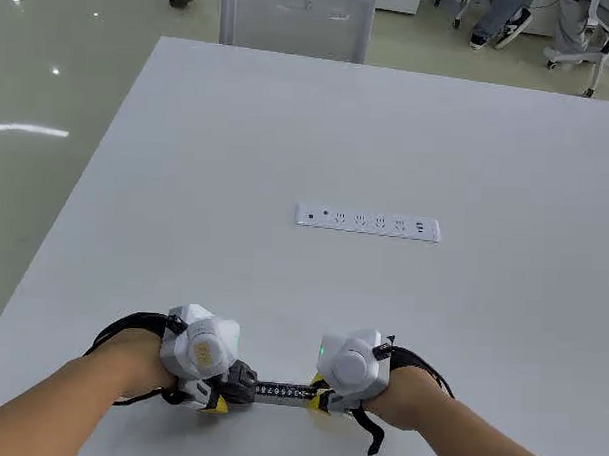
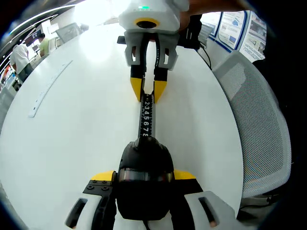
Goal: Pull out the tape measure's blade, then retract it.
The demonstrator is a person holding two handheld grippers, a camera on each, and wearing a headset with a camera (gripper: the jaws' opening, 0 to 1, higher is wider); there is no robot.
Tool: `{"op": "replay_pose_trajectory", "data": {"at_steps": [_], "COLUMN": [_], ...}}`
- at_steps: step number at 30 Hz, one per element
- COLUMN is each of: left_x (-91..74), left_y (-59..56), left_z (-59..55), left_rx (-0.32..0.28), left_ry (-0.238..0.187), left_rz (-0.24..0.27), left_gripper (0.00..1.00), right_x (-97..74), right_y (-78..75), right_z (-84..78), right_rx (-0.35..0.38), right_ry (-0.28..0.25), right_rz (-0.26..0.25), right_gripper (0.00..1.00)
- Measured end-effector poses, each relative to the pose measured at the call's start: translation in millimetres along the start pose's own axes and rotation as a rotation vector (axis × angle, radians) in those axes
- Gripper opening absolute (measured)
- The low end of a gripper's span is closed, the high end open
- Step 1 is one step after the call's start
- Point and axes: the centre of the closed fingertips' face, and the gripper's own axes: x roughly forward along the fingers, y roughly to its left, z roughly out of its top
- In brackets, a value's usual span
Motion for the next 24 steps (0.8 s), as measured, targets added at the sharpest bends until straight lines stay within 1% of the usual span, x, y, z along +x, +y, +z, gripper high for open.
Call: {"op": "replay_pose_trajectory", "data": {"at_steps": [8, 11, 17, 24], "left_x": [-0.3, -0.4, -0.7, -1.5], "left_y": [-0.6, -0.5, -1.3, -2.0], "left_z": [-0.6, -0.7, -1.4, -3.5], "left_rx": [0.000, -0.001, 0.000, -0.003], "left_ry": [0.000, 0.000, 0.005, 0.010], "left_rz": [-0.002, -0.002, -0.006, -0.007], "left_gripper": [0.40, 0.40, 0.40, 0.40], "right_x": [-8.2, -11.3, -14.5, -18.6], "right_y": [-2.1, -2.4, -2.7, -4.2], "right_z": [-13.8, -18.1, -22.1, -31.2], "right_rx": [0.005, 0.015, 0.027, 0.033], "right_ry": [0.020, 0.020, 0.021, 0.034], "right_rz": [-0.010, -0.010, -0.011, -0.016], "right_gripper": [0.12, 0.12, 0.12, 0.12]}}
